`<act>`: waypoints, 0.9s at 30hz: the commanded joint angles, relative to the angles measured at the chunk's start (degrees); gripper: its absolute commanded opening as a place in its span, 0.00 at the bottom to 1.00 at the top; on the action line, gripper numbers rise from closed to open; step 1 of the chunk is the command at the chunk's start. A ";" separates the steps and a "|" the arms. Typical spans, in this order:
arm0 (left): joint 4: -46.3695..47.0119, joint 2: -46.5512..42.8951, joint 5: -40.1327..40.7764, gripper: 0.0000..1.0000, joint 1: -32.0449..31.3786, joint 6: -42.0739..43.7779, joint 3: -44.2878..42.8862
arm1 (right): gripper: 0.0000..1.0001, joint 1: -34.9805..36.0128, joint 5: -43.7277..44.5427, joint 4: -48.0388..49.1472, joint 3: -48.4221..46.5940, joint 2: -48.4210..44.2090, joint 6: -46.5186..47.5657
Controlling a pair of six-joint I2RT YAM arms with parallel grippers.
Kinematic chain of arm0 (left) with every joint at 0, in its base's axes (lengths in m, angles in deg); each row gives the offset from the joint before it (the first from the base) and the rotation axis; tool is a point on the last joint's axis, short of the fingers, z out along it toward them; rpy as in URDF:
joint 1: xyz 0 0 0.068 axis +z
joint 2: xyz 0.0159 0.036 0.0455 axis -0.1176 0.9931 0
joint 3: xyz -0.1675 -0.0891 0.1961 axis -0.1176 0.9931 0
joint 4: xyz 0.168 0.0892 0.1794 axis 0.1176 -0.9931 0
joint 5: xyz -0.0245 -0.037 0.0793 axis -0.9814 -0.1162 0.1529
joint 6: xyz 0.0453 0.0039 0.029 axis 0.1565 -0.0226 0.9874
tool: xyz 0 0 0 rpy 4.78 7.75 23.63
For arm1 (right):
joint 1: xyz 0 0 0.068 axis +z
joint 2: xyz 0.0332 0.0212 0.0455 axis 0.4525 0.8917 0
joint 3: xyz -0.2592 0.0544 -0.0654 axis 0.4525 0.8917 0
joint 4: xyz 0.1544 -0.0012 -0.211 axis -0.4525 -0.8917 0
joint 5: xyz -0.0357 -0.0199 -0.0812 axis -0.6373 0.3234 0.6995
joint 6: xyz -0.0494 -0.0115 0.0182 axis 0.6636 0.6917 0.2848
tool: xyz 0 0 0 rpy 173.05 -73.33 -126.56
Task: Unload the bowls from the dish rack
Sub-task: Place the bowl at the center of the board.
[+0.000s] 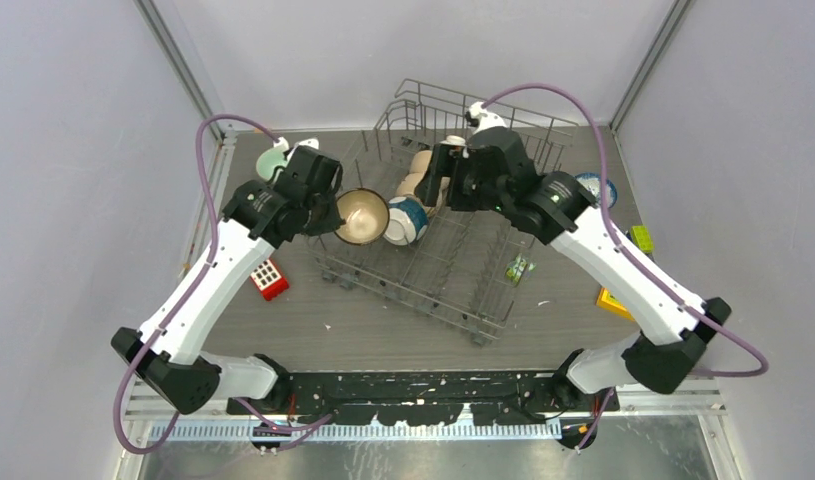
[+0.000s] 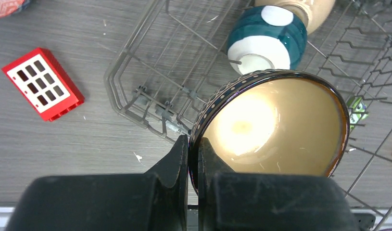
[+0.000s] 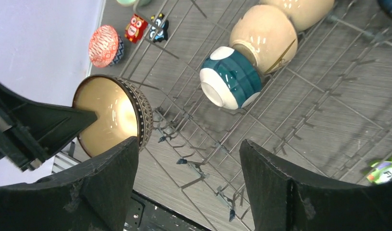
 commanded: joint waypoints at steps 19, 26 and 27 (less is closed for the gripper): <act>-1.65 0.71 2.86 0.00 -0.44 -10.45 -2.83 | 0.63 7.21 3.18 -4.18 -16.62 19.39 1.34; -0.63 0.37 2.03 0.00 -0.47 -10.44 -1.57 | 0.49 7.37 2.54 -4.15 -15.91 20.54 2.26; -0.52 0.37 1.83 0.00 -0.45 -10.44 -1.42 | 0.47 7.46 2.53 -4.35 -15.98 20.82 2.42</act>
